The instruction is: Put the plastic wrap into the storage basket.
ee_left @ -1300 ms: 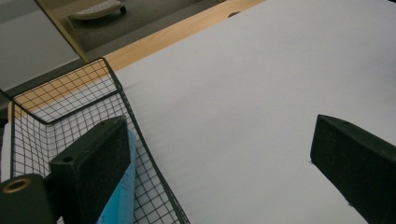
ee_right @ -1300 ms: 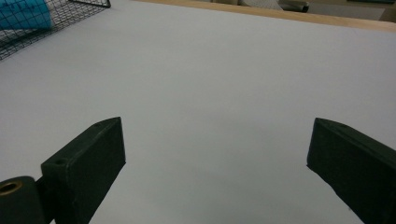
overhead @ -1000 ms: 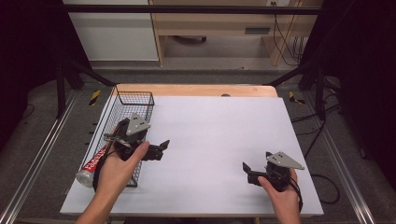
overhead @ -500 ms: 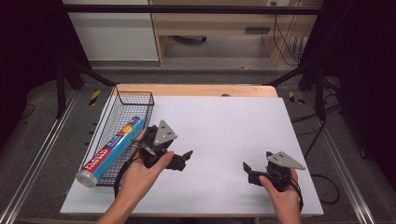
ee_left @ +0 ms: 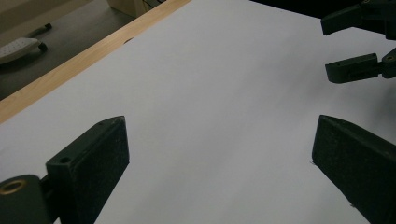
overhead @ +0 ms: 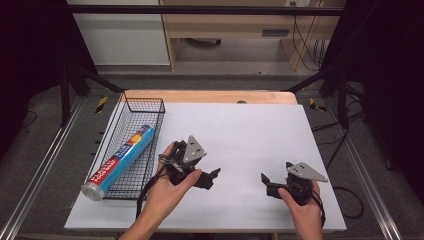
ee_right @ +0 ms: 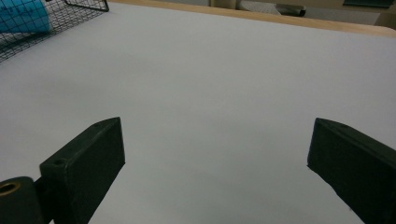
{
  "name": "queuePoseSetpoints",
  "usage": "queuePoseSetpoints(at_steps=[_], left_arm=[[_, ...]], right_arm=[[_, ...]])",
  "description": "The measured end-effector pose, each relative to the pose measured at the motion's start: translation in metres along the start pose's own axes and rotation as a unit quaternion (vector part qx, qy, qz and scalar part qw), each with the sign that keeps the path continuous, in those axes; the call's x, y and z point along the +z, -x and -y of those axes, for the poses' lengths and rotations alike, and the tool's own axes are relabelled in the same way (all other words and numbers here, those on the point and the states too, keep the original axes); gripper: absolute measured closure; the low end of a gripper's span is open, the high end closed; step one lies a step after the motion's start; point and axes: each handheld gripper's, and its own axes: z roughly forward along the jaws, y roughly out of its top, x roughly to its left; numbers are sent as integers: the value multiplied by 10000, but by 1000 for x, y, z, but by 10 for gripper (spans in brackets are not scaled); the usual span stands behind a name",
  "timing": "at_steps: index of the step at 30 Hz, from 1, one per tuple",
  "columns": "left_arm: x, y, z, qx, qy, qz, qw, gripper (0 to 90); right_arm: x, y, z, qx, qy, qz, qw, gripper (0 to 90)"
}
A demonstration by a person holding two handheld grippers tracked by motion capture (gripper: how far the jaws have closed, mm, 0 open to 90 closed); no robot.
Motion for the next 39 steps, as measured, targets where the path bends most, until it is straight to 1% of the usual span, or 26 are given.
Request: queuePoseSetpoints(at_steps=[4, 9, 10, 15, 16, 21, 25, 29, 36, 37, 39], left_arm=[[6, 1, 5, -17, 7, -5, 10000, 39], [17, 2, 14, -44, -64, 2, 10000, 39], [19, 2, 17, -79, -68, 17, 9999, 40], [31, 6, 29, -95, -141, 93, 9998, 40], [33, 6, 31, -60, -160, 90, 9998, 40], [43, 9, 42, -56, -164, 131, 9998, 40], [51, 13, 50, 18, -160, 172, 9997, 40], [56, 15, 57, 43, -206, 152, 9997, 40], [61, 14, 68, 57, -210, 90, 9997, 41], [61, 14, 70, -3, -216, 114, 9997, 41], [61, 13, 71, -7, -227, 94, 9997, 41]], right_arm=[[0, 1, 0, -11, -6, 21, 10000, 42], [0, 2, 0, -13, -13, 39, 10000, 43], [0, 2, 0, -13, -12, 40, 10000, 42], [0, 2, 0, -14, -19, 45, 10000, 42], [0, 2, 0, -14, -19, 45, 10000, 42], [0, 2, 0, -22, -17, 54, 10000, 42], [-1, 3, 0, -7, -21, 66, 10000, 43], [0, 3, 0, -6, -27, 60, 10000, 43], [0, 3, 1, -38, -39, 59, 10000, 42], [0, 3, 1, -28, -47, 52, 10000, 43], [0, 3, 1, -34, -59, 47, 10000, 42]])
